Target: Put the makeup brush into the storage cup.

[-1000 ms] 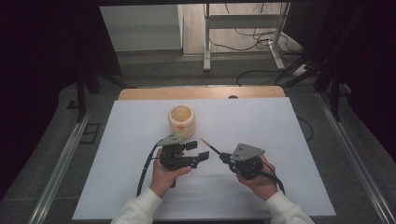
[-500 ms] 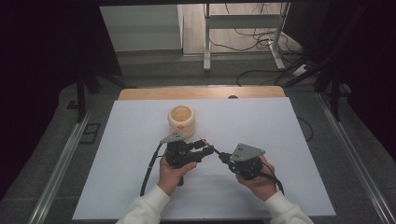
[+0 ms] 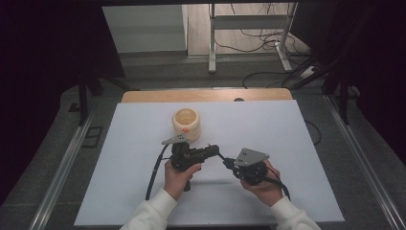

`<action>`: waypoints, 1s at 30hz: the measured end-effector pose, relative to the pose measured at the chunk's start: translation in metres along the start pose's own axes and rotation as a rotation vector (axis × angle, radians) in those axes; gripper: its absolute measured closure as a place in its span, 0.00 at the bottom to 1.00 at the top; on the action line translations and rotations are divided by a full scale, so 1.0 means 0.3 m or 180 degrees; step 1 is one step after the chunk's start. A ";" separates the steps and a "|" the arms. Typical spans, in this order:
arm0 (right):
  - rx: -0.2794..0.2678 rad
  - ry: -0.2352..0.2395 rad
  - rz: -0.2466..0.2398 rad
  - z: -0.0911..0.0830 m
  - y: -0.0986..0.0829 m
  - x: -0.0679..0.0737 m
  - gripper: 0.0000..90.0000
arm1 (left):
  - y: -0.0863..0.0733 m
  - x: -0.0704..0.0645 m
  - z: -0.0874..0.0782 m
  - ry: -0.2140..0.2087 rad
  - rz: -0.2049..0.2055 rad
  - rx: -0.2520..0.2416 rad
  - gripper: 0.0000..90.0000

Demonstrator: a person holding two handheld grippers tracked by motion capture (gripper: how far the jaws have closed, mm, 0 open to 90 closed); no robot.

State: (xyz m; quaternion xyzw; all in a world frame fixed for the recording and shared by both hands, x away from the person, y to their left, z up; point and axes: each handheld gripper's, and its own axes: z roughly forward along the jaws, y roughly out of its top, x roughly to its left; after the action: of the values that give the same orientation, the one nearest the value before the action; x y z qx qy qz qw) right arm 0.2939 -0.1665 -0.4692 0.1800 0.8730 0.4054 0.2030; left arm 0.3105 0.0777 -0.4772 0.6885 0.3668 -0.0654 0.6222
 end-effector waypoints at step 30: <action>-0.0092 -0.0149 0.0532 -0.035 -0.044 -0.043 0.25 | 0.040 -0.009 -0.110 0.0397 0.0371 -0.0061 0.93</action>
State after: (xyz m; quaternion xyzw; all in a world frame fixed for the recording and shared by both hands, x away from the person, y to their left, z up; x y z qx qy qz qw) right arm 0.2976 -0.1873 -0.4707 0.2587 0.8440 0.4292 0.1912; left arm 0.3035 0.1071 -0.4588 0.7054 0.3647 0.0176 0.6075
